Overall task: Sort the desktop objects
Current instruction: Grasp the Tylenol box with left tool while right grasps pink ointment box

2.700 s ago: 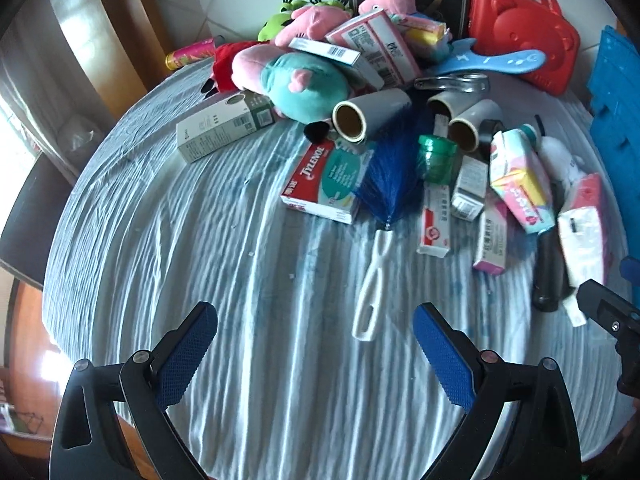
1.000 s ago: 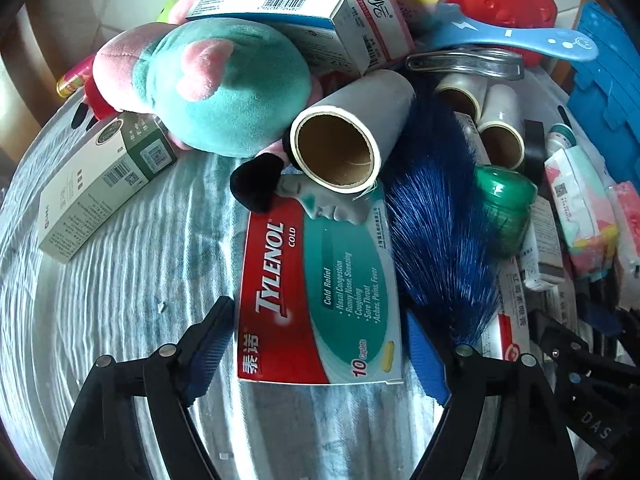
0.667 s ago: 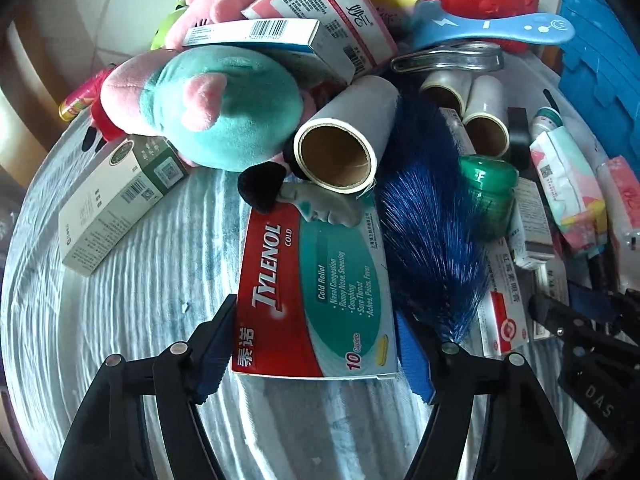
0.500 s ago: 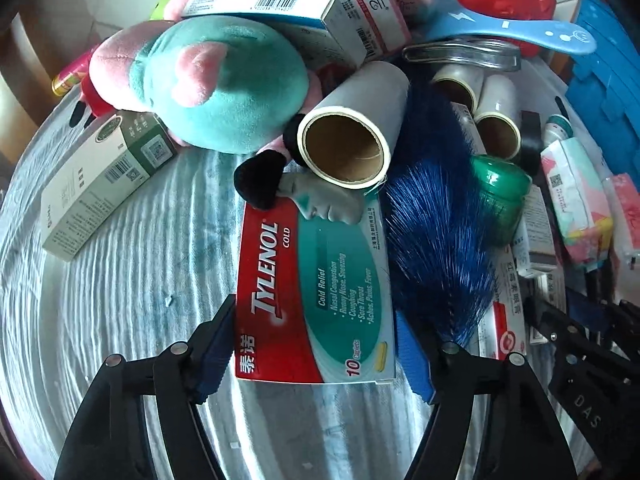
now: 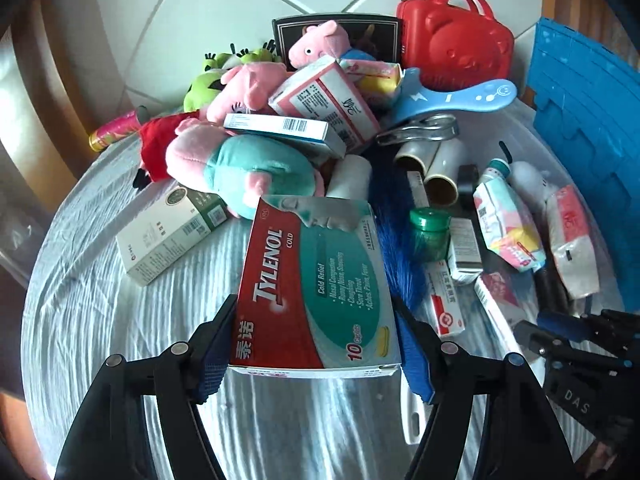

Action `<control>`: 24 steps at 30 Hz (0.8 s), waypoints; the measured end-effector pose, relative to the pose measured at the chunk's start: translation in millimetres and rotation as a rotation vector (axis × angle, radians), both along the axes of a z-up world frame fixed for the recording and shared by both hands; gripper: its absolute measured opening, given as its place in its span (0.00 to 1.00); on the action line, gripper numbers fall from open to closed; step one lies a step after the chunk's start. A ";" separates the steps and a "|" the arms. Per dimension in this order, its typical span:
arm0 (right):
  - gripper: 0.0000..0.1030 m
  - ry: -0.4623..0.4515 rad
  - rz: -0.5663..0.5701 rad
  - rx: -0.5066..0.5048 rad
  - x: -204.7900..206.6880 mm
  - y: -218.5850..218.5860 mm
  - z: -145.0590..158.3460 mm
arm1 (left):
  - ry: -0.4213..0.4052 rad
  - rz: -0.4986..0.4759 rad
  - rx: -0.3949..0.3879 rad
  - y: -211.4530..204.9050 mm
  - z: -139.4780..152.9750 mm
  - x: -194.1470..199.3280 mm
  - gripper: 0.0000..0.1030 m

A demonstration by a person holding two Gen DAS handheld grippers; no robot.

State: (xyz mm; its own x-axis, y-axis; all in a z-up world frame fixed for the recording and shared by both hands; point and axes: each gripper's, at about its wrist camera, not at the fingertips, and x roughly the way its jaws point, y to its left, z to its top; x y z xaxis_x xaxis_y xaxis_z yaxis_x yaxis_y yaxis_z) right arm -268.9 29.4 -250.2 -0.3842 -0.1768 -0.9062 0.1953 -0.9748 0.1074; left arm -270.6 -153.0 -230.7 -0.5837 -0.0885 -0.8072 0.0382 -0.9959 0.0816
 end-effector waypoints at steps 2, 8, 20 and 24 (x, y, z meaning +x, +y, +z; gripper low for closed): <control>0.27 0.003 0.011 -0.010 -2.5 -5.3 -0.9 | 0.008 0.016 -0.008 0.4 7.4 10.8 0.69; 0.27 -0.004 0.029 -0.043 8.2 -0.6 -1.7 | -0.055 0.046 0.003 -12.0 -7.3 15.9 0.70; 0.28 -0.065 -0.020 -0.061 9.0 9.1 -28.6 | -0.205 0.061 0.021 -29.0 -48.6 1.1 0.74; 0.81 -0.077 -0.024 -0.047 6.7 4.7 -34.1 | -0.248 0.050 0.024 -31.6 -64.2 4.9 0.74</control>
